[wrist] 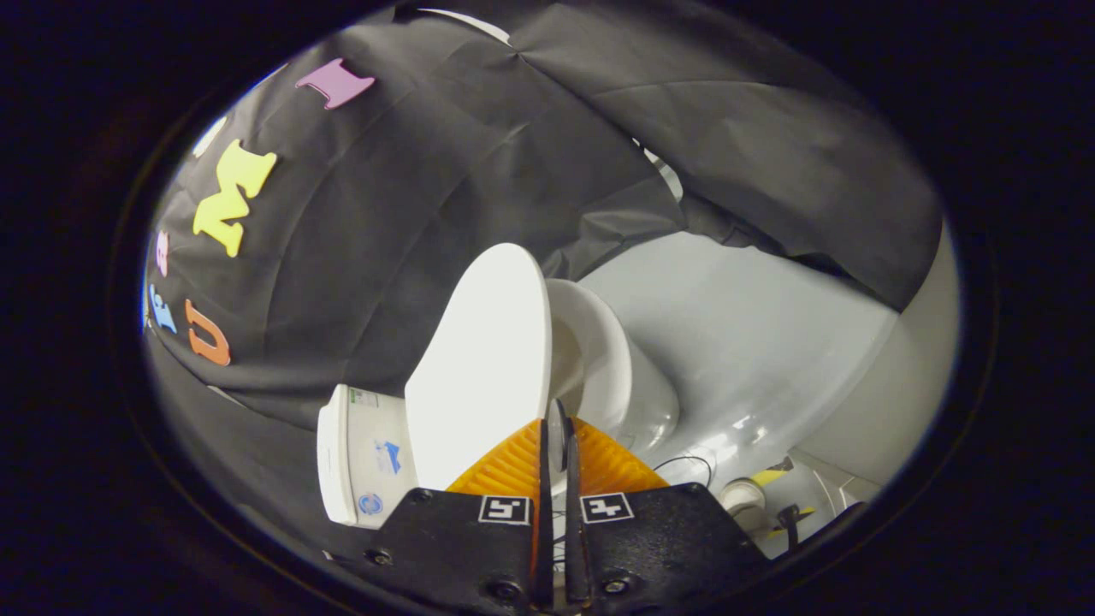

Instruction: Open the toilet lid.

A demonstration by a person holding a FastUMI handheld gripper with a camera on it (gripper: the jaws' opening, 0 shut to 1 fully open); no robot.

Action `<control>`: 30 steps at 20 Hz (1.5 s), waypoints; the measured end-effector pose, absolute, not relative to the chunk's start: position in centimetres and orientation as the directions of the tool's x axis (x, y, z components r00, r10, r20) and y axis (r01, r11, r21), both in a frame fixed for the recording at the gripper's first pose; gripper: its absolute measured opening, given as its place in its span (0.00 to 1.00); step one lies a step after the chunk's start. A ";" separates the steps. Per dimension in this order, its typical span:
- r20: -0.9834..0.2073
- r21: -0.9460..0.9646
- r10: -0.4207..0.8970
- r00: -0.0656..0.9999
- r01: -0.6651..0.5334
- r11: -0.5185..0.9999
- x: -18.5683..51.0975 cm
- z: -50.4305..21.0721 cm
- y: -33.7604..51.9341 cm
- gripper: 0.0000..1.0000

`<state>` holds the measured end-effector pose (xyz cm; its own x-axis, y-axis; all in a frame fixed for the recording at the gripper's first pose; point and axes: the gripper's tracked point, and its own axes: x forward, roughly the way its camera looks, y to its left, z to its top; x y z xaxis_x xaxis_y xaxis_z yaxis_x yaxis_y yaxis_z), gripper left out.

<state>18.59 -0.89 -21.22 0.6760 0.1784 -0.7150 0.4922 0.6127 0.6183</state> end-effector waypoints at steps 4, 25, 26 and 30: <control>-0.698 0.613 0.173 0.695 0.455 0.646 18.6 -18.5 -0.2 0.09; -0.651 0.529 0.165 0.741 0.287 0.799 20.3 -8.3 5.3 0.09; -0.647 0.526 0.164 0.744 0.280 0.803 20.3 -8.0 5.6 0.09; -0.638 0.496 0.154 0.755 0.249 0.832 20.4 -6.4 7.3 0.09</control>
